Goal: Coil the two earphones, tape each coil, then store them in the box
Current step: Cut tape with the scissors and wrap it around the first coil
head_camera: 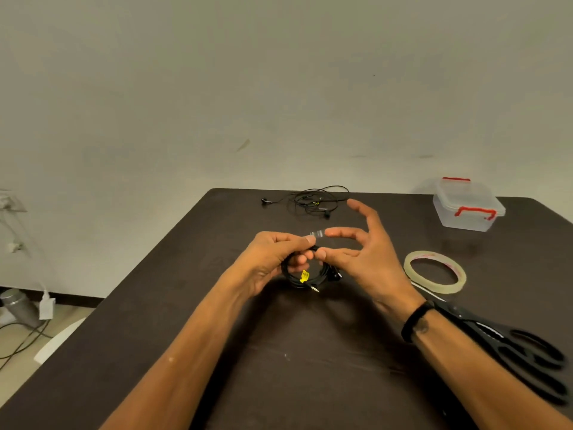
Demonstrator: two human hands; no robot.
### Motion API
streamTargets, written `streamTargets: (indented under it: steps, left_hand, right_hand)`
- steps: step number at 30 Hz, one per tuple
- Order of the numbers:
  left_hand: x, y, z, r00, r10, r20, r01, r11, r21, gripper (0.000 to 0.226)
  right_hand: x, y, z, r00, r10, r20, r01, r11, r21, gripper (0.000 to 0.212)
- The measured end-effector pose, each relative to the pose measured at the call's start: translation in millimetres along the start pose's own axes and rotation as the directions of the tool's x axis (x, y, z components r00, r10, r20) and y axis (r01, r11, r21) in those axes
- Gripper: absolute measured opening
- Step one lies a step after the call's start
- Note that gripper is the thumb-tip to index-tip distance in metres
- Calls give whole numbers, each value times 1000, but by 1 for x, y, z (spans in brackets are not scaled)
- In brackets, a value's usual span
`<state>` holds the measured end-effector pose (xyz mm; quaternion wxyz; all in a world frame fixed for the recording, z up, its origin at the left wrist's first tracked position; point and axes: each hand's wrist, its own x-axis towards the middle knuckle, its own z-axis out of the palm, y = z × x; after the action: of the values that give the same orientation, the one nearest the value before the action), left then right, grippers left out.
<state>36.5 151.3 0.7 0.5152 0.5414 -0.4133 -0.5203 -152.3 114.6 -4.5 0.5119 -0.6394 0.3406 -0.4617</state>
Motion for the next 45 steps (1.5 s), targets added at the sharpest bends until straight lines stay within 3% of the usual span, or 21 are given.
streamTargets:
  steps: [5, 11, 24, 34, 45]
  left_hand:
    - [-2, -9, 1, 998, 3, -59, -10, 993, -120, 14]
    - [-4, -8, 5, 983, 152, -100, -146, 987, 63, 15]
    - [-3, -8, 4, 951, 301, -76, -275, 930, 245, 11]
    - [-1, -13, 5, 926, 372, -63, -337, 891, 303, 8]
    - [2, -15, 6, 924, 380, -36, -347, 876, 336, 13]
  right_hand:
    - [2, 4, 4, 998, 53, -46, -48, 993, 105, 65]
    - [5, -2, -7, 986, 145, 79, -158, 965, 209, 53]
    - [7, -10, -21, 933, 236, 271, -317, 896, 311, 62]
    - [4, -1, -8, 996, 78, 52, -79, 996, 33, 55]
    - [4, 6, -6, 999, 17, -27, -20, 996, -85, 57]
